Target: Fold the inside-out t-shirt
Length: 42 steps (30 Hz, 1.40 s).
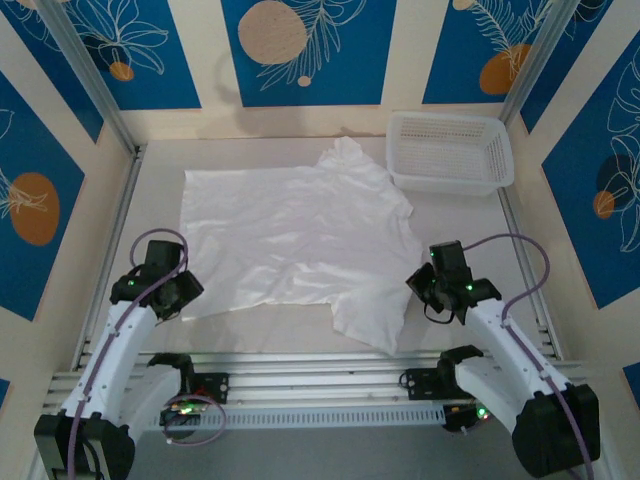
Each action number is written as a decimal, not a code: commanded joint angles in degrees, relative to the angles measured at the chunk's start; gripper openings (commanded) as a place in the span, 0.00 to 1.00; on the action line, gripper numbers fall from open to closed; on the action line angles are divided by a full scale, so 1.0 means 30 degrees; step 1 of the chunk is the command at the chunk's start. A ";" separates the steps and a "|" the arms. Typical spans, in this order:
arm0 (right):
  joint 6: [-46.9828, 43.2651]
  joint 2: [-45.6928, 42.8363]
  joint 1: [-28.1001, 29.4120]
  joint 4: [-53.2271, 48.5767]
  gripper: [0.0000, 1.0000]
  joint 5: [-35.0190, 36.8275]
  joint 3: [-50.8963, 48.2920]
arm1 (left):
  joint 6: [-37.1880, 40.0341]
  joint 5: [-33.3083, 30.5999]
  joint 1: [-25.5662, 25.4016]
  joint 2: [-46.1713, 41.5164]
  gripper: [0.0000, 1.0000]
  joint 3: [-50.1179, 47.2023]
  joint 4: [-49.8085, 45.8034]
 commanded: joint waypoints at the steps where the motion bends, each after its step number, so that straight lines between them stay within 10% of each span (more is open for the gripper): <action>1: -0.0134 -0.0876 -0.0435 0.0072 0.00 0.0346 -0.0444 | -0.1384 0.1609 0.0025 -0.0083 0.58 -0.0813 -0.1380; 23: -0.1459 -0.0175 -0.1324 0.0525 0.00 -0.1104 0.0242 | -0.3575 0.0339 0.0698 0.5217 0.51 -0.3549 0.4175; 34: -0.0873 -0.0212 -0.1449 -0.0424 0.00 -0.0610 0.0381 | -0.3648 0.0081 0.0944 0.5216 0.11 -0.3826 0.4152; 42: -0.0517 -0.3047 -0.1509 -0.3470 0.00 0.1109 -0.0944 | -0.3409 -0.1140 0.1321 0.0648 0.05 -0.3811 0.1347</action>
